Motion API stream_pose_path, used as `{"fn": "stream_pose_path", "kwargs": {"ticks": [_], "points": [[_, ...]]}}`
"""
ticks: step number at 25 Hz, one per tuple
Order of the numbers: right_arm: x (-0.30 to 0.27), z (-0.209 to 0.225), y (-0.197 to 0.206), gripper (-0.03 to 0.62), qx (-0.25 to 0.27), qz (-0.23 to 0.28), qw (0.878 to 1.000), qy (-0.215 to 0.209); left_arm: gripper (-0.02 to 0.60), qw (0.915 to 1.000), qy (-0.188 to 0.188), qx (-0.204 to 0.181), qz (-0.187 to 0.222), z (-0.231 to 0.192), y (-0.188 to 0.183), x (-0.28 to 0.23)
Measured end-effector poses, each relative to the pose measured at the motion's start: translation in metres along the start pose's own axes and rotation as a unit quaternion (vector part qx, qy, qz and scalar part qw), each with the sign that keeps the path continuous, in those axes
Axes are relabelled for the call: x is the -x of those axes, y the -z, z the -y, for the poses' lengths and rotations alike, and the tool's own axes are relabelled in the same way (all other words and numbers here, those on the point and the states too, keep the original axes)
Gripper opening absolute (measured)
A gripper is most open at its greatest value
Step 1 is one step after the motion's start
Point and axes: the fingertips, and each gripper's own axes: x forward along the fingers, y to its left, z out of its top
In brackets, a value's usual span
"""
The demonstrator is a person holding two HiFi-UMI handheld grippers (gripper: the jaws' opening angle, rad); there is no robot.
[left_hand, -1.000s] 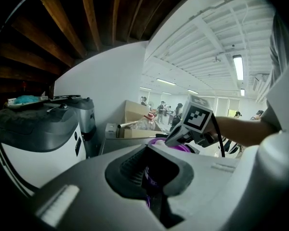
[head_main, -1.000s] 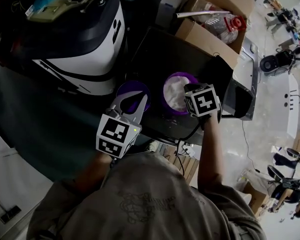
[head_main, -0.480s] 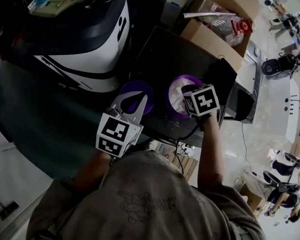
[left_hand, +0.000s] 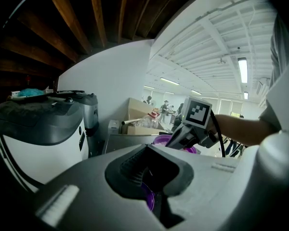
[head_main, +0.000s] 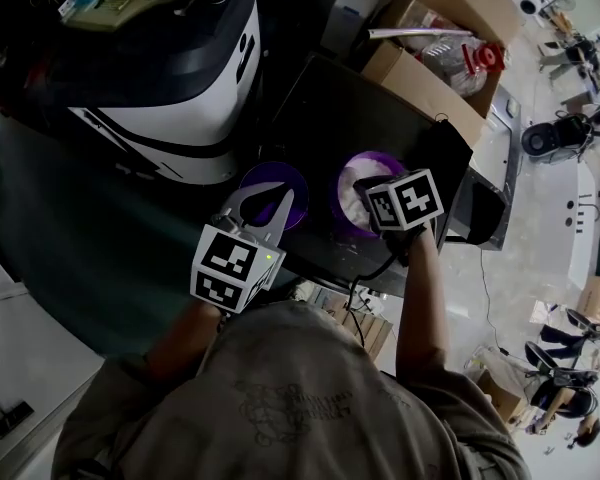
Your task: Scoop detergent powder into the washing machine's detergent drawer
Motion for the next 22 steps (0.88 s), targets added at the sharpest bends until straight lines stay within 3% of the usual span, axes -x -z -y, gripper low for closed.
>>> {"fn": "stream_pose_path", "kwargs": {"ticks": [11, 19, 22], "points": [[0.013, -0.008, 0.004, 0.035, -0.082, 0.055, 0.993, -0.065, 0.0, 0.9999, 0.014, 0.005, -0.002, 0.008, 0.0, 0.0], [0.047, -0.006, 0.003, 0.035, -0.133, 0.119, 0.98, -0.084, 0.0, 0.9997, 0.025, -0.005, 0.0, 0.018, -0.006, 0.001], [0.062, -0.005, -0.001, 0.035, -0.17, 0.159, 0.967, -0.103, 0.0, 0.9995, 0.029, -0.009, -0.001, 0.02, -0.006, 0.001]]}}
